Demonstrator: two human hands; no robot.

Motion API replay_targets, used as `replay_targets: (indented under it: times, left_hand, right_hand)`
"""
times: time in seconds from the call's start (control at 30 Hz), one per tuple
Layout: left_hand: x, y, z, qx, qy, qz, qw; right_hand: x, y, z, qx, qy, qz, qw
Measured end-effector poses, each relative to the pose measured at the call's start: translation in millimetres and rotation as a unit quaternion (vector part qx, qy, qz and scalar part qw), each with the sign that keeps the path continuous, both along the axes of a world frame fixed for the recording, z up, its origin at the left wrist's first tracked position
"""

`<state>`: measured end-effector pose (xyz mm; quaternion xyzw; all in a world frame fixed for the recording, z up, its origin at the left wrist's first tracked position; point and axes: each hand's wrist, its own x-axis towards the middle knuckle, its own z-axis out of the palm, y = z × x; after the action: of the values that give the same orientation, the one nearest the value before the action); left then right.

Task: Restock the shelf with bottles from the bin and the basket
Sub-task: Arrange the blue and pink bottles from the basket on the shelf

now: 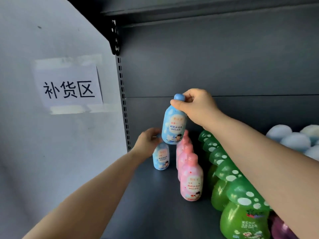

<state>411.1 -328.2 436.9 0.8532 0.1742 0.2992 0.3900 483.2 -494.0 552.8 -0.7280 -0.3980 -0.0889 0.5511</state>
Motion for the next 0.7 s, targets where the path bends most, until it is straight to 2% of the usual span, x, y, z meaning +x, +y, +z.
replay_targets:
  times: [0.2, 0.33, 0.43, 0.57, 0.7]
  left_hand:
    - [25.9, 28.9, -23.5, -0.048, -0.028, -0.077, 0.996]
    - [21.0, 46.2, -57.4, -0.036, 0.062, -0.113, 0.991]
    - [24.6, 51.0, -66.4, -0.025, 0.066, -0.093, 0.993]
    - [30.9, 47.7, -63.5, -0.014, 0.049, -0.072, 0.996]
    - [27.9, 48.2, -70.1, 0.027, 0.047, -0.048, 0.997]
  right_hand:
    - [8.2, 22.3, -18.7, -0.062, 0.01, -0.051, 0.997]
    - [5.4, 30.4, -23.1, -0.08, 0.01, -0.049, 0.996]
    - [2.0, 37.2, -26.6, -0.13, 0.003, -0.031, 0.991]
    - [-0.8, 44.7, -35.6, -0.231, -0.04, -0.046, 0.971]
    - [0.9, 52.6, -50.1, -0.348, -0.07, -0.084, 0.931]
